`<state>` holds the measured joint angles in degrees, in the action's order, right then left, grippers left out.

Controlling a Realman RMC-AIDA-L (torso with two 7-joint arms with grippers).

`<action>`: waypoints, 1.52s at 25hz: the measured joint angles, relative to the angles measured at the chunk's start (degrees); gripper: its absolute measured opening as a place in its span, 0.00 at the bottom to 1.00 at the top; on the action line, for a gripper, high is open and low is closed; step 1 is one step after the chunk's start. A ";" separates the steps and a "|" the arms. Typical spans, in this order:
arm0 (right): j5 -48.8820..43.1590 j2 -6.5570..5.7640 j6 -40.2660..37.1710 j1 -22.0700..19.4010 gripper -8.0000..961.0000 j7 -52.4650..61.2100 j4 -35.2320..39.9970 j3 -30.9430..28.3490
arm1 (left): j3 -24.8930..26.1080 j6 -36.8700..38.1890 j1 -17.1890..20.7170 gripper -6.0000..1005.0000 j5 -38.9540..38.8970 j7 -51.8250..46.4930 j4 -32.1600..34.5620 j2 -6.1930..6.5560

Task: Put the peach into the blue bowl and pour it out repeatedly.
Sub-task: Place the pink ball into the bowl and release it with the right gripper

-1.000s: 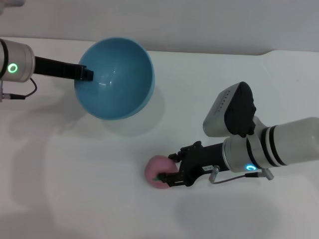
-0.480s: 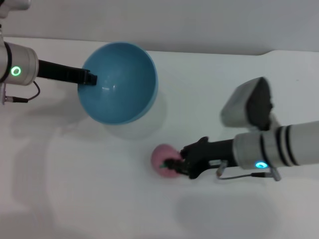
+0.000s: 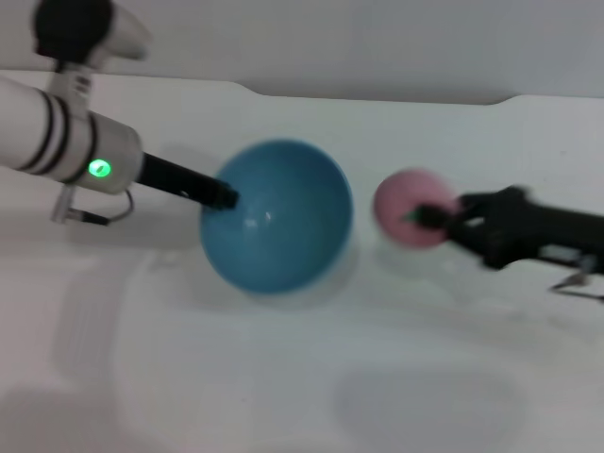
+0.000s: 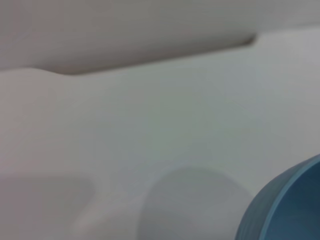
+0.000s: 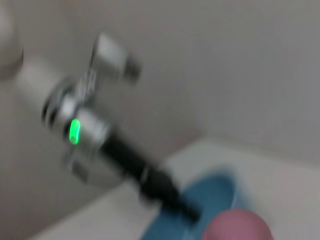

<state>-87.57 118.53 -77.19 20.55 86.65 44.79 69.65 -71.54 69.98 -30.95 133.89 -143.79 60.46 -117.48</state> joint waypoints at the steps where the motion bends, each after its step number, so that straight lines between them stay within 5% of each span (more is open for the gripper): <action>1: 0.02 0.04 -1.96 -0.78 0.14 -0.03 0.95 -2.72 | -1.29 0.01 -0.61 0.01 0.32 -0.30 -0.64 -0.14; 7: 0.07 -0.03 -12.63 -2.01 0.11 -0.14 4.74 -12.26 | -11.98 -0.74 -5.77 0.01 0.34 -4.65 -4.20 -0.60; 14: -6.52 0.02 -14.29 0.34 0.07 -0.08 7.49 -9.60 | -21.33 -1.86 -10.67 0.01 0.18 -10.29 -3.97 -1.13; 21: -13.25 0.28 -14.11 2.09 0.06 0.42 7.11 -7.92 | -22.38 -0.96 -12.27 0.01 -1.25 -11.39 -3.65 -1.34; 38: -19.56 -0.06 -12.74 4.50 0.33 7.80 8.63 -8.29 | -22.50 -1.43 -13.21 0.01 -1.89 -12.13 -3.07 -1.35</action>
<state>-107.13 118.47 -89.92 25.05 94.45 53.42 61.36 -94.04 68.55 -44.16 132.00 -155.92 57.39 -118.83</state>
